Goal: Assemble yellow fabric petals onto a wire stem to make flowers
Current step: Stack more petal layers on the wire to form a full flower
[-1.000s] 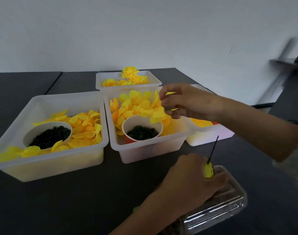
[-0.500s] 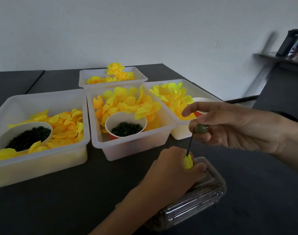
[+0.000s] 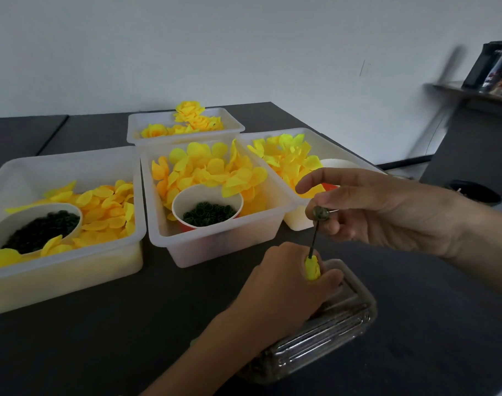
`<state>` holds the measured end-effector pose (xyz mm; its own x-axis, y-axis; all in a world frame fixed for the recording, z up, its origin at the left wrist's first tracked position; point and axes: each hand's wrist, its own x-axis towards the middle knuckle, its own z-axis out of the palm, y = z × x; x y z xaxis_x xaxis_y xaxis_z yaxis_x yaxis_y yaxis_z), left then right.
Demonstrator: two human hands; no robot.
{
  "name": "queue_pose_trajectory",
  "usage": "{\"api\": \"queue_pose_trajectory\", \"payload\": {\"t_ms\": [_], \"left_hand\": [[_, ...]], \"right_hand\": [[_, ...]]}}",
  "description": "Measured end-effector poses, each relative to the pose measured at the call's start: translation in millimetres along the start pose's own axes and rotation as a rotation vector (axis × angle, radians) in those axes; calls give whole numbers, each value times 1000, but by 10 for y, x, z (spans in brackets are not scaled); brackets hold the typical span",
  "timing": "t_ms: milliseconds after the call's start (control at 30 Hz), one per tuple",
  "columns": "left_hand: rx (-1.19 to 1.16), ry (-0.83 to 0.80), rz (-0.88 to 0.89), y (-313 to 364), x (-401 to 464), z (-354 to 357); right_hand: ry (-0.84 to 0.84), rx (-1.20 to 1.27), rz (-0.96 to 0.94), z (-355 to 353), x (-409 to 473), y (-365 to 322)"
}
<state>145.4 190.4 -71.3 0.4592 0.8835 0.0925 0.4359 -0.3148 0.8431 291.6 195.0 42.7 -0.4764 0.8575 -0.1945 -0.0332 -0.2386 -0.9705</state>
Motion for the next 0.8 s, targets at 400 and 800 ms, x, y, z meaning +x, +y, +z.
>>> {"api": "queue_pose_trajectory", "payload": {"t_ms": [400, 800], "left_hand": [[10, -1, -31, 77, -24, -31], [-18, -20, -63, 73, -36, -40]], "right_hand": [[-8, -28, 23, -11, 21, 27], [45, -513, -276, -83, -116, 74]]}}
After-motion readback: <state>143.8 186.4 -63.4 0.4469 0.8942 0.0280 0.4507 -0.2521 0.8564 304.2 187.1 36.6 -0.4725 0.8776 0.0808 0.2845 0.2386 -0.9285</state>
